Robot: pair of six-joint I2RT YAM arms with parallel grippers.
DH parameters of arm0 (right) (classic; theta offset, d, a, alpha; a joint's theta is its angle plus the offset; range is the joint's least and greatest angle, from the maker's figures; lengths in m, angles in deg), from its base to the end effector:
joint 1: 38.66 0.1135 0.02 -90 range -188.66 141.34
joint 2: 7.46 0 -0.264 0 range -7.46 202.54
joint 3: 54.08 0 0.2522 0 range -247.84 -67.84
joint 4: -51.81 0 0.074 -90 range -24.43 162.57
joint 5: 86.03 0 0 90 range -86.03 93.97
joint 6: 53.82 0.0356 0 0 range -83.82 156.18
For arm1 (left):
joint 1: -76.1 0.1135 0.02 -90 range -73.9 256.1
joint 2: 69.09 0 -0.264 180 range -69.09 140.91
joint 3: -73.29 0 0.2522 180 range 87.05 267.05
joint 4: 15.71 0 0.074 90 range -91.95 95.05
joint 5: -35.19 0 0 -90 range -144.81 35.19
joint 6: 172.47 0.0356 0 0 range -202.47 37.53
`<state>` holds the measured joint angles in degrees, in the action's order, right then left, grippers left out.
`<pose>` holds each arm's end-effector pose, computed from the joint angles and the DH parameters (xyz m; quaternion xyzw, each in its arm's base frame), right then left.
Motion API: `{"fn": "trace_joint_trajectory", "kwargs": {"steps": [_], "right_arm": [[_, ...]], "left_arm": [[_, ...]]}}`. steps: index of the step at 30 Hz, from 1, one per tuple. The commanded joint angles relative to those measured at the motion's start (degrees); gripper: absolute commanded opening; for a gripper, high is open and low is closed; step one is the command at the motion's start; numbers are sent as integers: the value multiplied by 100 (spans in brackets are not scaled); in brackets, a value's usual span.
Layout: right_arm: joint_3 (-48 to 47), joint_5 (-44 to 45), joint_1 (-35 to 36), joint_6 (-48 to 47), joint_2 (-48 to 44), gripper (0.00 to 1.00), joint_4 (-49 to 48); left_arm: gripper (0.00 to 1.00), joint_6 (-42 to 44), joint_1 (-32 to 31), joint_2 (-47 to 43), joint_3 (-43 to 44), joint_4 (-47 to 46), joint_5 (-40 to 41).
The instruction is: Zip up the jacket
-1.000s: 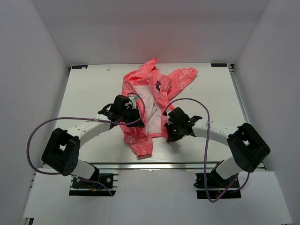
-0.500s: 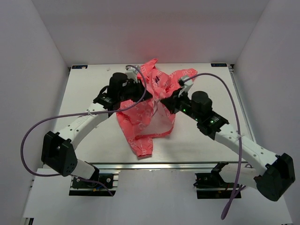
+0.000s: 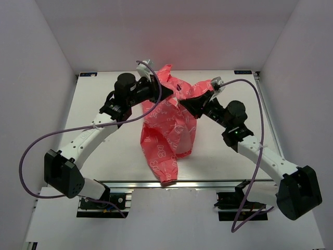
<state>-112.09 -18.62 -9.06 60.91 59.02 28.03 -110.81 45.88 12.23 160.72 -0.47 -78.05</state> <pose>0.2255 0.1439 0.3466 -0.1808 0.5877 0.4616 0.6394 0.2835 -0.1814 0.3844 0.1429 0.7433 -0.4444 0.4791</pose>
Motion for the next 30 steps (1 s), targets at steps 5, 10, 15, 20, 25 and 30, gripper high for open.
{"fn": "trace_joint_trajectory", "kwargs": {"steps": [5, 10, 15, 20, 25, 30], "right_arm": [[-40, -737, -358, 1024, 41, 0, -949], [215, -1123, -552, 1525, 93, 0, -1009], [382, -1538, -561, 1921, 269, 0, -1352], [417, -1731, -552, 2088, 322, 0, -1520], [426, -1740, -552, 2158, 541, 0, -1546], [452, -1714, -552, 2238, 682, 0, -1677]], "left_arm": [[0, 101, -37, -766, -801, -1087, -637], [0, -400, -37, -819, -1239, -1562, -690], [0, -901, -37, -819, -1636, -2230, -751], [0, -1042, -37, -732, -1724, -2503, -831], [0, -1174, -37, -705, -1865, -2749, -892], [0, -1253, -37, -635, -1891, -2775, -1006]]}}
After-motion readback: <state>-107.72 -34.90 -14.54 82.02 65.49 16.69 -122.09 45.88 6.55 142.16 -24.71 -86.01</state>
